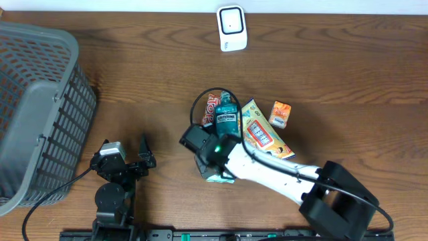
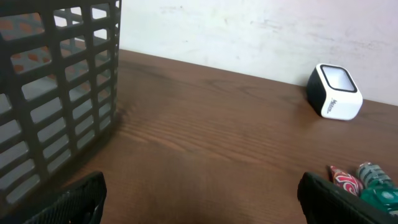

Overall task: Scan the item barcode
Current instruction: 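Reach the right gripper toward the mint-green packet and mouthwash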

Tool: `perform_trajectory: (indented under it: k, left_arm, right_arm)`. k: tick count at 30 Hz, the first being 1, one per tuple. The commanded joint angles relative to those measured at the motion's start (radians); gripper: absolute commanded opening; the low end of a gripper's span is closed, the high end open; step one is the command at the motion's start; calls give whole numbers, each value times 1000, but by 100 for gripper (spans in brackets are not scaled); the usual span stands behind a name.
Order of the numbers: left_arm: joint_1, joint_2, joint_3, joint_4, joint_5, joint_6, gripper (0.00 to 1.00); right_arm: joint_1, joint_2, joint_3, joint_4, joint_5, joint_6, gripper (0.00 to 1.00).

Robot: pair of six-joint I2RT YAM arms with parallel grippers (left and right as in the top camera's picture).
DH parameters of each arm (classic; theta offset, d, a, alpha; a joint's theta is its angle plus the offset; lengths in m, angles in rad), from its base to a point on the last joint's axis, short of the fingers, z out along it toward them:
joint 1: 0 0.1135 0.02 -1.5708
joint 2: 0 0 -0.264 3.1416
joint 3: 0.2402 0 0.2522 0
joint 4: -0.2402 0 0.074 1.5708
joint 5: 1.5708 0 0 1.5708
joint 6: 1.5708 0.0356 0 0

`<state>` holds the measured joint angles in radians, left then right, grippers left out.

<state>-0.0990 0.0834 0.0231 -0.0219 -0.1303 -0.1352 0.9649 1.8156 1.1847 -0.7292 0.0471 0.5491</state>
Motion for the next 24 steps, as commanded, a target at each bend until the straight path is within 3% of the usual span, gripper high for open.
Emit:
perform_trajectory:
  k: [1, 7, 12, 15, 17, 18, 19, 24]
  left_arm:
    - [4, 1, -19, -38, -20, -8, 98]
    - [4, 1, -19, -37, -20, -8, 98]
    - [4, 1, -19, -37, -20, -8, 98]
    - [5, 1, -19, -37, -20, -8, 98]
    - [5, 1, -19, -37, -20, -8, 98]
    - [5, 1, -19, -37, -20, -8, 98]
    - [4, 1, -19, -37, -20, -9, 98]
    - [4, 1, -19, -37, -20, -8, 98]
  right_arm:
    - [-75, -79, 66, -24, -209, -129, 1]
    - [-266, -172, 66, -28, -629, -386, 1]
    - [-389, -159, 58, -79, -681, -448, 1]
    - [-379, -153, 58, -126, -674, -451, 26]
    - [-339, -153, 58, -128, -619, -453, 60]
    - [-315, -153, 58, -122, -592, -453, 89]
    - [-290, -153, 58, -119, -562, -453, 99]
    - [-156, -126, 50, -62, -311, -440, 99]
